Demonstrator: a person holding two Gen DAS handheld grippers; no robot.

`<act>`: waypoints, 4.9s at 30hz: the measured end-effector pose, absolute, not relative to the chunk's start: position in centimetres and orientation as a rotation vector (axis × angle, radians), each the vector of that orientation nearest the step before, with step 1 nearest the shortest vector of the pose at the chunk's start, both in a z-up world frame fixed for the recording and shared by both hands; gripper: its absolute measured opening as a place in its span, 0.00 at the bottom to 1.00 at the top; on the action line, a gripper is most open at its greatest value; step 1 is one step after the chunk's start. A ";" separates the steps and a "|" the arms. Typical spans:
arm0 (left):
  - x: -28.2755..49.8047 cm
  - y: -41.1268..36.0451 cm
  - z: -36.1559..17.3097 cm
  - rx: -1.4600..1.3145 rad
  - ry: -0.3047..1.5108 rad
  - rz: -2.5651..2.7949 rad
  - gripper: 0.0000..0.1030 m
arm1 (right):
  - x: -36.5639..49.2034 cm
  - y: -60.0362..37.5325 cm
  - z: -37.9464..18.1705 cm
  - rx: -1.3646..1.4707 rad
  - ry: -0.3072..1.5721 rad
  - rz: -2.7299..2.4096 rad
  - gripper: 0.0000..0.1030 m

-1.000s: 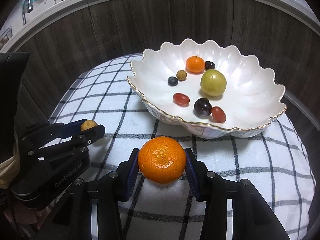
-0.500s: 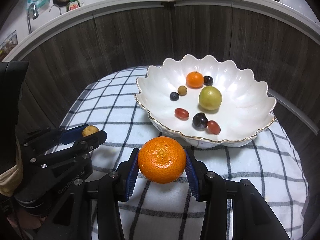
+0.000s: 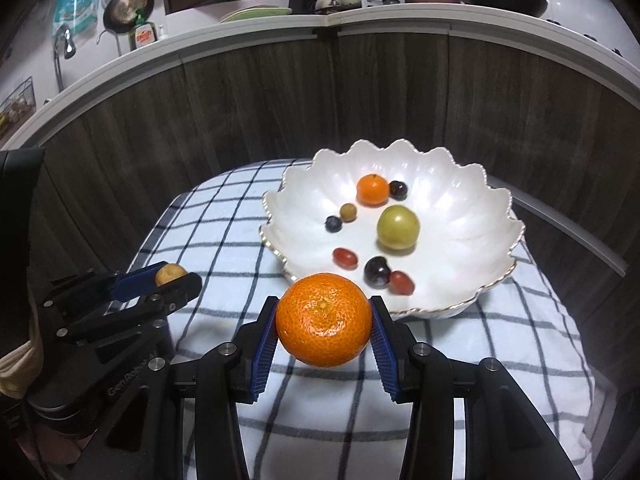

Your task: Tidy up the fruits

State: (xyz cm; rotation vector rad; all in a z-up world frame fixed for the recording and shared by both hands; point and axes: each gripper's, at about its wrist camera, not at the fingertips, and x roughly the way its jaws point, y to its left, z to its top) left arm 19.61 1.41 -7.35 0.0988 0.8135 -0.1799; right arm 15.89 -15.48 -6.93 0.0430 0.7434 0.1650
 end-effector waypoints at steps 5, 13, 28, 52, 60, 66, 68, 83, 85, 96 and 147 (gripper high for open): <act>20.1 0.5 -6.4 0.105 0.798 -0.189 0.27 | 16.4 -16.7 -6.1 0.059 0.730 0.142 0.44; 21.4 -1.1 -5.3 0.111 0.784 -0.205 0.27 | 17.5 -18.8 -5.0 0.068 0.708 0.107 0.44; 23.8 -4.0 -4.7 0.128 0.785 -0.218 0.27 | 20.1 -22.7 -3.8 0.075 0.689 0.064 0.44; 29.0 -7.3 -4.6 0.137 0.809 -0.190 0.27 | 26.1 -26.4 -3.5 0.072 0.713 0.046 0.44; 30.8 -7.8 -5.4 0.131 0.828 -0.181 0.27 | 27.8 -27.1 -4.0 0.071 0.723 0.035 0.44; 32.0 -8.1 -5.9 0.126 0.840 -0.175 0.27 | 29.0 -27.6 -4.3 0.069 0.730 0.029 0.44; 32.4 -8.2 -6.2 0.126 0.846 -0.175 0.27 | 29.5 -27.7 -4.5 0.070 0.734 0.028 0.44; 33.6 -8.3 -7.7 0.113 0.881 -0.159 0.43 | 31.3 -28.0 -6.3 0.060 0.795 0.033 0.44; 33.6 -8.2 -7.7 0.112 0.879 -0.147 0.51 | 31.4 -27.9 -6.4 0.057 0.803 0.032 0.45; 33.3 -7.5 -6.5 0.103 0.854 -0.095 0.80 | 31.0 -27.7 -5.2 0.040 0.770 0.005 0.71; 24.2 -3.9 -0.6 0.080 0.743 -0.019 1.00 | 22.6 -25.7 -0.3 0.024 0.676 -0.001 0.79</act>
